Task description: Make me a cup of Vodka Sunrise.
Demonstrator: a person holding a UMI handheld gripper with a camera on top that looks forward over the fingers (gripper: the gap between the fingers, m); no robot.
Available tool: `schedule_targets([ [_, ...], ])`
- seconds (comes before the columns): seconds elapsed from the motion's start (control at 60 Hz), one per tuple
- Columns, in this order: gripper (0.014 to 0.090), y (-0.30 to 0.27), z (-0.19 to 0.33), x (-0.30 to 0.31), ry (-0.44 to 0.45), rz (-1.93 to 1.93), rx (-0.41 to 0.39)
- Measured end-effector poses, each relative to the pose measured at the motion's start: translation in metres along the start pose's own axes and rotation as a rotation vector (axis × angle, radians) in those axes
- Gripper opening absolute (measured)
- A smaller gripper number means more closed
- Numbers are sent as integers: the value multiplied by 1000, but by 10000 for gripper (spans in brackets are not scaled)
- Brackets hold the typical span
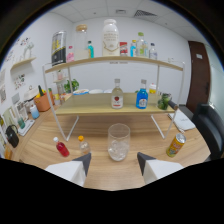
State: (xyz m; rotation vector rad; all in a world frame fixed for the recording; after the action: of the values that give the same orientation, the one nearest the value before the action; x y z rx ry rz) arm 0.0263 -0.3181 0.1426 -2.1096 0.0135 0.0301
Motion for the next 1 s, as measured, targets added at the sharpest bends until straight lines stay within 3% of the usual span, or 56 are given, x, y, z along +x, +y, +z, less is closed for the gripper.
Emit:
schedule_targets([
  [0.15, 862, -41, -14, 36, 50, 45, 63],
  [0.483, 858, -243, 0, 81, 57, 66, 348],
  [0.6, 839, -289, 19, 86, 43, 43, 395],
  [0.733, 689, -306, 51, 90, 34, 26, 361],
  [0.883, 373, -304, 67, 88, 16, 25, 320],
  [1.0, 366, -305, 67, 89, 20, 14, 323],
])
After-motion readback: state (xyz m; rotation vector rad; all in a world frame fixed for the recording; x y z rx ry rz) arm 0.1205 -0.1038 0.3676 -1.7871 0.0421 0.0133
